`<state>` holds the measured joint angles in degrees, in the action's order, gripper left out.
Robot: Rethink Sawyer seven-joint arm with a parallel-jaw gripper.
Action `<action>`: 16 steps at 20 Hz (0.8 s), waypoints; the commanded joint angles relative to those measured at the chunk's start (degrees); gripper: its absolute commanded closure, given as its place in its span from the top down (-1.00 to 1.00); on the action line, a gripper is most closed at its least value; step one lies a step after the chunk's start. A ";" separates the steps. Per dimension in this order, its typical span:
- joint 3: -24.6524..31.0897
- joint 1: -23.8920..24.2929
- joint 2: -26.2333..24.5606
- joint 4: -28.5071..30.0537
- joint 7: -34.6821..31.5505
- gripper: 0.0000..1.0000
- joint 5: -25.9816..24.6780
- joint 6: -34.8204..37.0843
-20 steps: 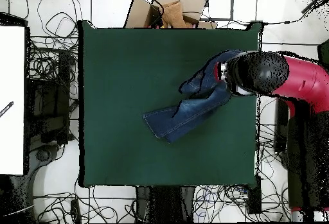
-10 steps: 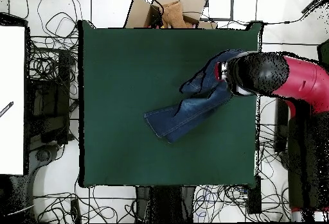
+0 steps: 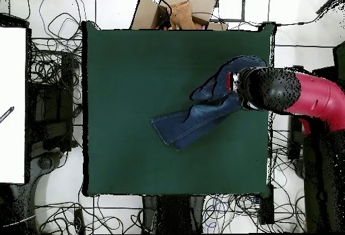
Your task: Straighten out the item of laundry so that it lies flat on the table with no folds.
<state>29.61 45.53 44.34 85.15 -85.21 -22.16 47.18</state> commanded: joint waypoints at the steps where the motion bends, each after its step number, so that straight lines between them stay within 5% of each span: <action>1: 0.40 0.69 3.40 7.80 1.60 -1.00 -1.94 -5.30; 16: 1.40 1.97 2.93 7.85 2.54 -1.00 -1.56 -5.09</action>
<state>29.60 46.91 46.04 89.35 -85.21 -22.49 45.19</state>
